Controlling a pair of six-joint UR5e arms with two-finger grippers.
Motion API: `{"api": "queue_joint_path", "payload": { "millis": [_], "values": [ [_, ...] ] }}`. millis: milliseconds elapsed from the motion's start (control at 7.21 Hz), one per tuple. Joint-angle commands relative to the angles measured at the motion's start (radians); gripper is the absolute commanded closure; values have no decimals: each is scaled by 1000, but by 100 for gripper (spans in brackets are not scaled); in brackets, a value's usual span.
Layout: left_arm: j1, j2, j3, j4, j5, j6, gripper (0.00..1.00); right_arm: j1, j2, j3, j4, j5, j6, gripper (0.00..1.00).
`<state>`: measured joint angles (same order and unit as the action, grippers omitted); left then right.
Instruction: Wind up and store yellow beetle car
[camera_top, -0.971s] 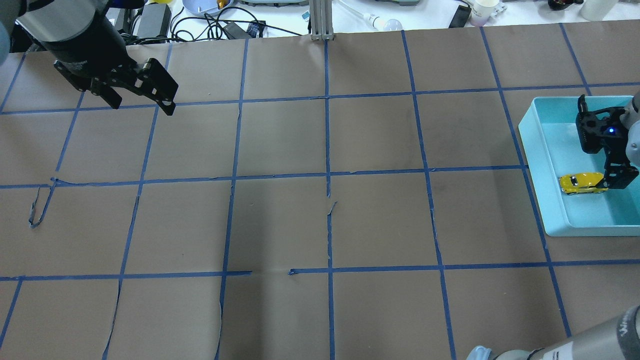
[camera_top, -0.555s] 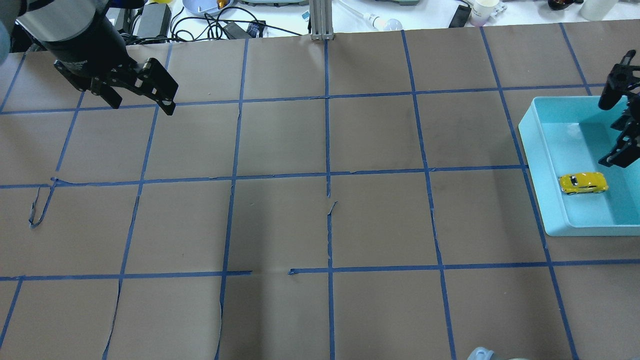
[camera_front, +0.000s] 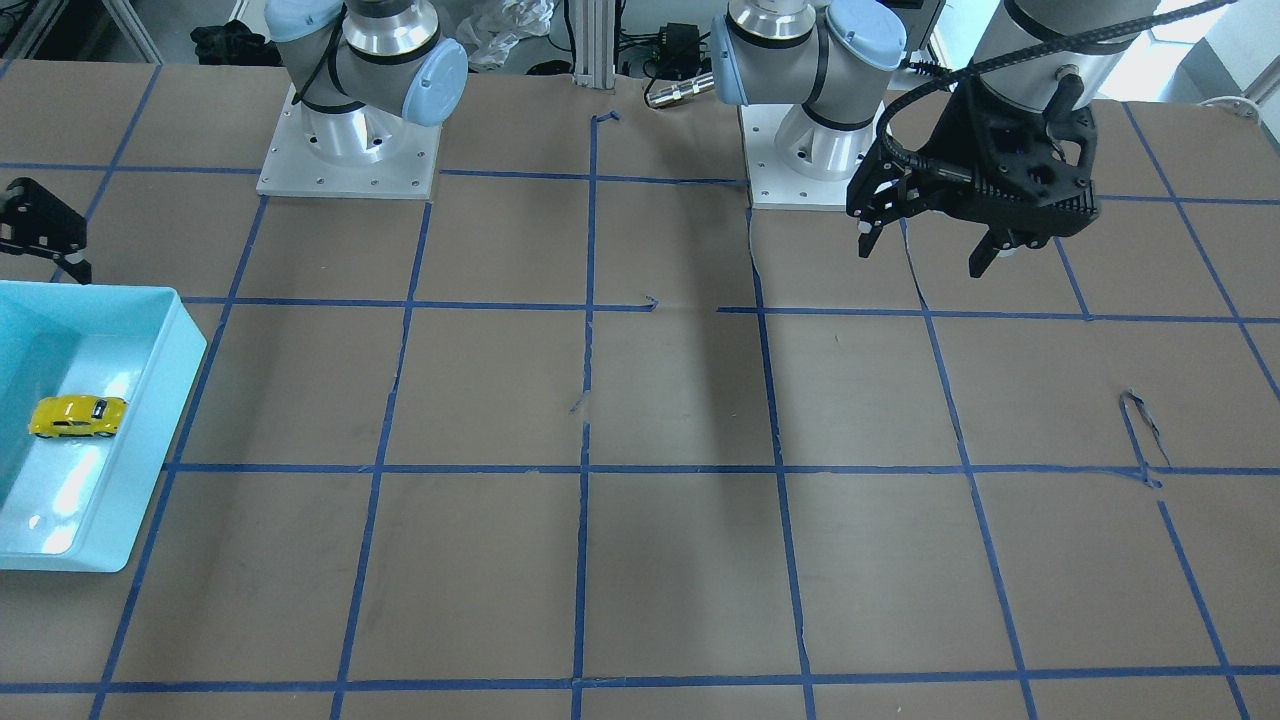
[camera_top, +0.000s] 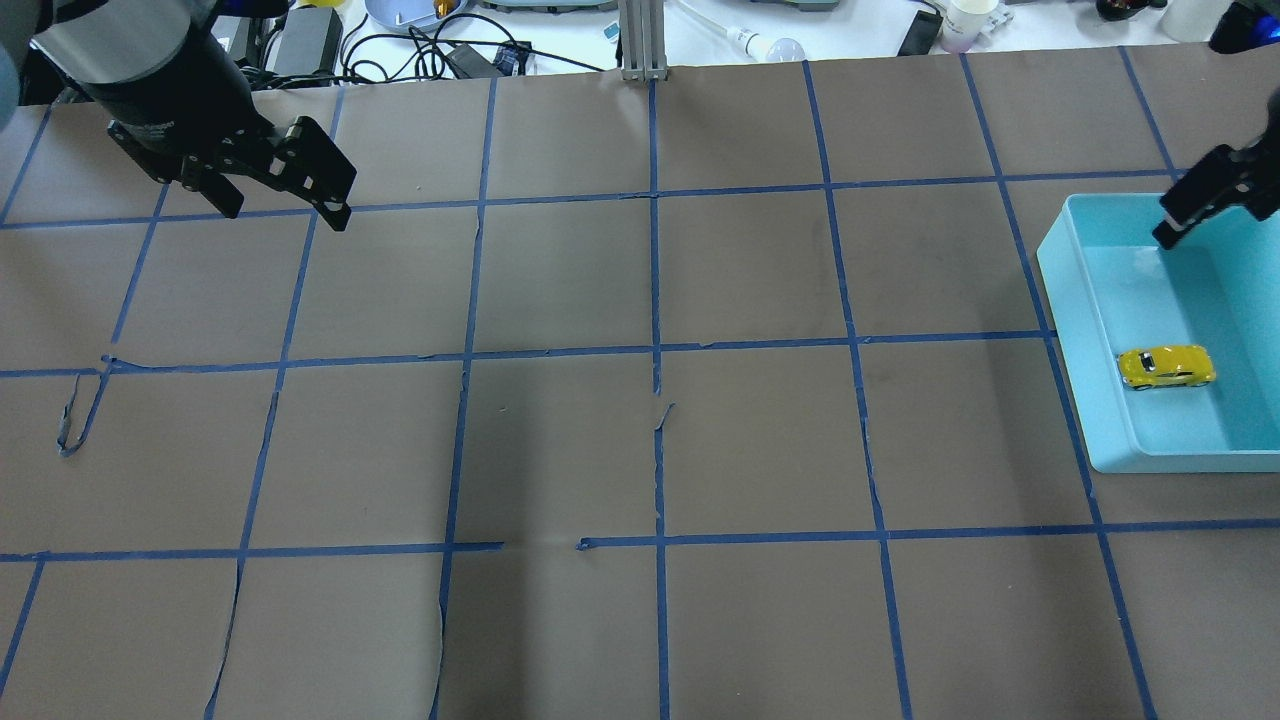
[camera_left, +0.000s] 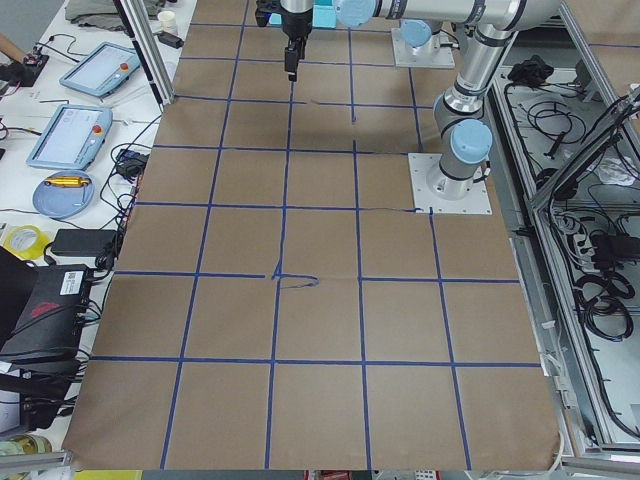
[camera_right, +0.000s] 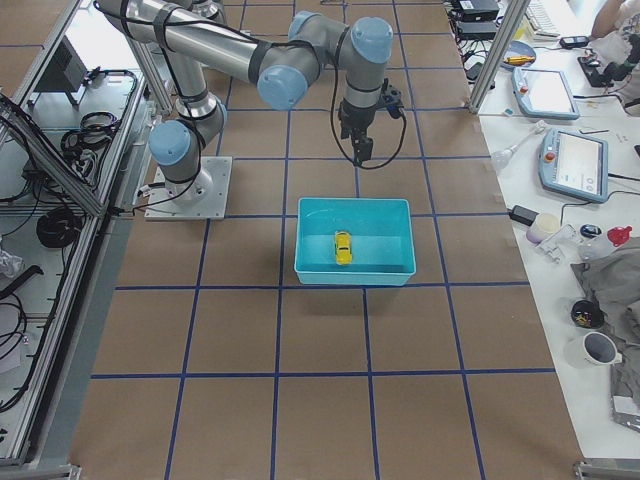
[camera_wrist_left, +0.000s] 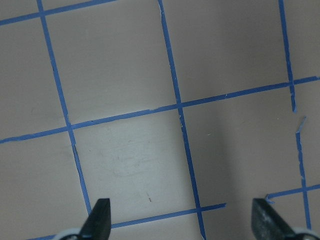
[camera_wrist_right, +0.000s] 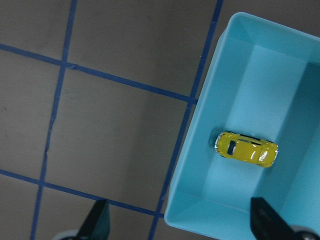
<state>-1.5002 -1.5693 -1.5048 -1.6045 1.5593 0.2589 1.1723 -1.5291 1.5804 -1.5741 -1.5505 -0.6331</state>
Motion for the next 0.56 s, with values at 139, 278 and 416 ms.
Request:
{"api": "queue_joint_path", "payload": {
  "millis": [139, 278, 416],
  "values": [
    [0, 0, 0, 0, 1, 0, 0, 203, -60, -23, 36, -2, 457, 0],
    [0, 0, 0, 0, 1, 0, 0, 261, -59, -22, 31, -11, 580, 0],
    [0, 0, 0, 0, 1, 0, 0, 303, -59, -20, 25, -1, 627, 0]
  ]
}}
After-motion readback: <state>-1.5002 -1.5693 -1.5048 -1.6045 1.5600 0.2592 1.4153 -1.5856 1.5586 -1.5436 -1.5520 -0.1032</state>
